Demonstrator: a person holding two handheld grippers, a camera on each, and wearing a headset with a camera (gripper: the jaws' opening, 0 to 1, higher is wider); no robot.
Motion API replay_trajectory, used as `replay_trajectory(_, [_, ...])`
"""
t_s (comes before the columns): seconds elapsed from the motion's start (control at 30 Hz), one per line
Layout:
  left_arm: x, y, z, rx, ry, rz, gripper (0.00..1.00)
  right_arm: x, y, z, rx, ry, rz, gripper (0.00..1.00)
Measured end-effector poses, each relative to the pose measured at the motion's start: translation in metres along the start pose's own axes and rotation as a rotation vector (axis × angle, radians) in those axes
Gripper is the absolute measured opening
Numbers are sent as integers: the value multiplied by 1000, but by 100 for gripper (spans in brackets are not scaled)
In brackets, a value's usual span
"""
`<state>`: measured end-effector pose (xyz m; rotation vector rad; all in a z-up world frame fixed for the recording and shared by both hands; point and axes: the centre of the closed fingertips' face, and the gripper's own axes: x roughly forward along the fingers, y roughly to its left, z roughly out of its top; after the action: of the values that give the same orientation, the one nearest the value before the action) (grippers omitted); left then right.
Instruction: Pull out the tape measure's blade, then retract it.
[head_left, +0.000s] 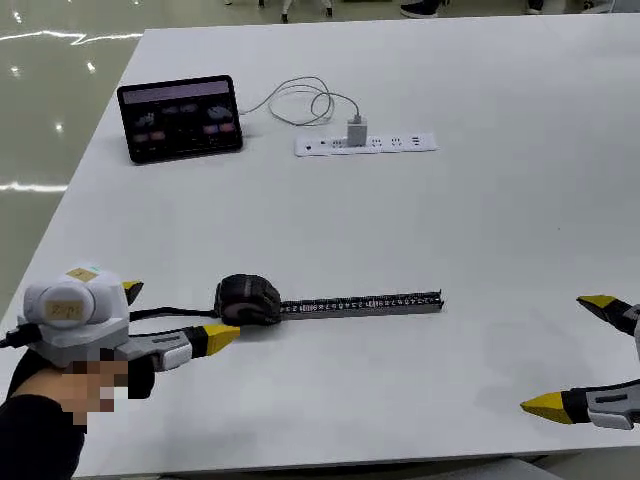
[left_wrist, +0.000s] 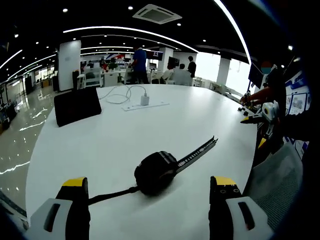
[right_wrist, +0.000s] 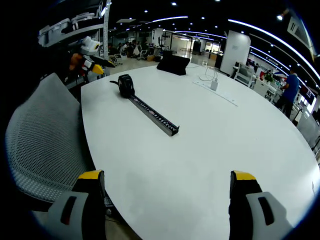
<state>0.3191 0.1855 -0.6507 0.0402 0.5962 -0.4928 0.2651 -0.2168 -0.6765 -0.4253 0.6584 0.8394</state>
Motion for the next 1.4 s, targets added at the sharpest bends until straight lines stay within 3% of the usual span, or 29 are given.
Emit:
replay_trajectory(0.07, [7,-6,3,-4,0,-17,97,3,-2,3,-2,0,4,100])
replay_trajectory(0.23, [20,-14,7,-7,8,-3,97,10,-3,11,-35,5,23,100])
replay_trajectory(0.43, [30,-9,3,-42,9,66,97,15,-7,21,-59,0,34,100])
replay_trajectory(0.53, [35,-5,-4,-56,8,108,97,17,-8,24,-75,0,37,100])
replay_trajectory(0.8, [40,-7,-11,-44,-5,164,97,24,-9,23,-89,25,56,100])
replay_trajectory(0.9, [40,-2,-9,-28,-31,220,100,28,-10,24,-102,31,60,100])
replay_trajectory(1.07, [47,-4,-11,-50,-62,234,99,34,-10,29,-123,33,80,100])
replay_trajectory(1.2, [56,-10,-16,-50,-62,225,99,40,-11,33,-151,30,92,100])
replay_trajectory(1.3, [62,-4,-22,-29,-55,246,100,44,-11,38,-185,23,110,100])
replay_trajectory(1.4, [63,1,-23,-59,-66,247,100,50,-10,37,-200,38,136,100])
